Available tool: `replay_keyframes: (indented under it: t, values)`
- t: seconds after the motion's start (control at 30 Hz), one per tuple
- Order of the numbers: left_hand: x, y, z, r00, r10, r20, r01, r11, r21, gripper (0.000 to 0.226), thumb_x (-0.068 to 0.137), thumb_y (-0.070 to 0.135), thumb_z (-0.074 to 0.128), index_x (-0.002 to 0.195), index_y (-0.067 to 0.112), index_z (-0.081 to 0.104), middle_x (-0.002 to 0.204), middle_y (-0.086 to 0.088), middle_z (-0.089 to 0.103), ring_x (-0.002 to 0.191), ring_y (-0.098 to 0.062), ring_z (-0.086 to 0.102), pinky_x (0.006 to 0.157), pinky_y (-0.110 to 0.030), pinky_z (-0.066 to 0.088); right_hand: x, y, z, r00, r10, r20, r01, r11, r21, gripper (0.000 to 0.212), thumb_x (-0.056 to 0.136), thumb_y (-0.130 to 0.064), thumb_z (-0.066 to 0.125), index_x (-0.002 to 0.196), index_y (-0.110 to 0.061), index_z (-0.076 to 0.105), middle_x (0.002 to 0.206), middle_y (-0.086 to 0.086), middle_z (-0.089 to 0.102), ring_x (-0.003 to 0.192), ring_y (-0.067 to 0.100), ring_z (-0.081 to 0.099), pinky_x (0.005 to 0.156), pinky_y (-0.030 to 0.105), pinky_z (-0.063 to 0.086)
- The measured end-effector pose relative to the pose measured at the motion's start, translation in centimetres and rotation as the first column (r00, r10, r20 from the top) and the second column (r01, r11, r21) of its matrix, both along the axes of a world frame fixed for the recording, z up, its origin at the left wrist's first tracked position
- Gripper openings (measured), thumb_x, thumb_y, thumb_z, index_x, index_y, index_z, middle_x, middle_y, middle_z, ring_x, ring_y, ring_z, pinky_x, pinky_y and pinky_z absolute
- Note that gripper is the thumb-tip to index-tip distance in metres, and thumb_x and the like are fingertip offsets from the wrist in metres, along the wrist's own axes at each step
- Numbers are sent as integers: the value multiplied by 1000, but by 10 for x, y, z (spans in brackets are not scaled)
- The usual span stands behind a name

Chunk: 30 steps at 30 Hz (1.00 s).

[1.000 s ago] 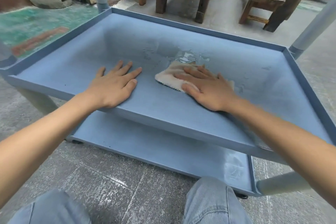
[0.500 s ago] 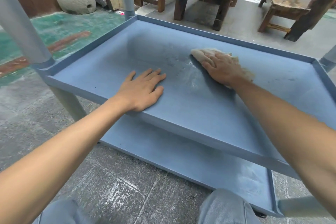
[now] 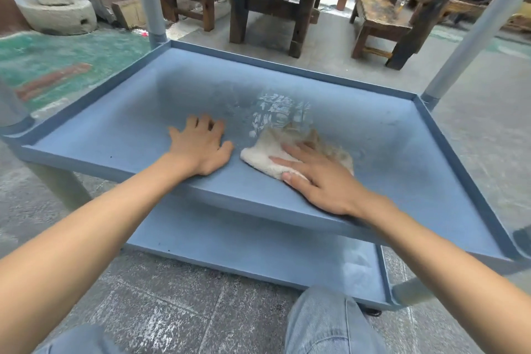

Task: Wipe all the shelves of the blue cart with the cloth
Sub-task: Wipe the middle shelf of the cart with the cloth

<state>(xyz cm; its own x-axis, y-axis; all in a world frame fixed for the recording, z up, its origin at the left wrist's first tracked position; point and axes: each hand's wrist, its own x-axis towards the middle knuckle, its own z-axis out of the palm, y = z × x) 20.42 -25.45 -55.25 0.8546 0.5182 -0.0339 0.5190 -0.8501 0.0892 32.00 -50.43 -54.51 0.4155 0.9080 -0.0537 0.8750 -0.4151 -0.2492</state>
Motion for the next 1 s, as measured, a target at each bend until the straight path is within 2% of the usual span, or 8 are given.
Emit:
replay_keyframes:
  t: [0.1, 0.3, 0.4, 0.47, 0.6, 0.8, 0.9, 1.0]
  values:
    - [10, -10, -6, 998, 56, 3, -56, 998, -2, 53, 98, 46, 24, 140, 16, 35, 149, -13, 29, 137, -31, 25, 105, -69, 25, -19, -29, 3, 999, -48, 8, 48, 999, -1, 48, 108, -52, 32, 155, -50, 37, 170, -11, 22, 160, 20, 12, 127, 46, 17]
    - [9, -5, -16, 991, 74, 112, -71, 997, -38, 64, 97, 63, 20, 141, 21, 37, 149, -9, 31, 142, -26, 22, 111, -69, 18, -33, -62, 0, 977, -162, 136, 166, 986, -19, 48, 109, -48, 35, 157, -44, 37, 169, -13, 24, 159, 18, 16, 120, 42, 27]
    - [4, -5, -16, 979, -100, 179, 109, 993, -40, 60, 99, 63, 28, 149, 32, 33, 164, 4, 17, 153, -19, 5, 116, -67, 12, -25, -61, -2, 970, -199, 140, 199, 980, 11, 46, 108, -48, 36, 154, -50, 39, 167, -17, 29, 156, 18, 22, 118, 46, 31]
    - [1, -6, -15, 942, -277, 191, 285, 958, -13, 60, 100, 62, 30, 154, 36, 32, 168, 9, 13, 156, -19, -1, 122, -56, 13, -14, -59, -3, 968, -212, 138, 210, 977, 25, 45, 108, -51, 33, 152, -55, 39, 166, -21, 29, 155, 18, 24, 117, 50, 29]
    - [1, -5, -14, 927, -351, 135, 357, 934, -24, 57, 102, 59, 30, 156, 43, 26, 168, 13, 14, 157, -17, -2, 125, -44, 11, 22, -53, -7, 950, -244, 196, 232, 969, 81, 44, 107, -52, 33, 151, -50, 42, 164, -22, 33, 151, 19, 30, 112, 51, 38]
    - [0, -1, -15, 927, -346, 143, 354, 935, -34, 55, 103, 57, 29, 156, 45, 27, 167, 13, 20, 157, -18, 3, 126, -41, 11, 117, -58, -6, 829, -507, 238, 509, 859, 56, 50, 107, -51, 25, 156, -46, 33, 168, -16, 28, 153, 25, 28, 122, 53, 26]
    - [0, -1, -13, 924, -345, 165, 356, 933, -46, 58, 99, 60, 24, 154, 44, 31, 165, 13, 25, 156, -19, 9, 126, -40, 13, 165, -76, 1, 805, -547, 227, 558, 829, 19, 57, 104, -57, 19, 159, -44, 29, 170, -15, 24, 154, 25, 29, 123, 53, 27]
    - [-1, -2, -11, 926, -331, 181, 349, 934, -74, 64, 92, 61, 22, 153, 45, 34, 164, 13, 28, 155, -19, 16, 125, -40, 14, 200, -85, 13, 762, -611, 217, 639, 763, -95, 71, 96, -74, 14, 159, -45, 27, 167, -5, 32, 149, 38, 33, 119, 58, 31]
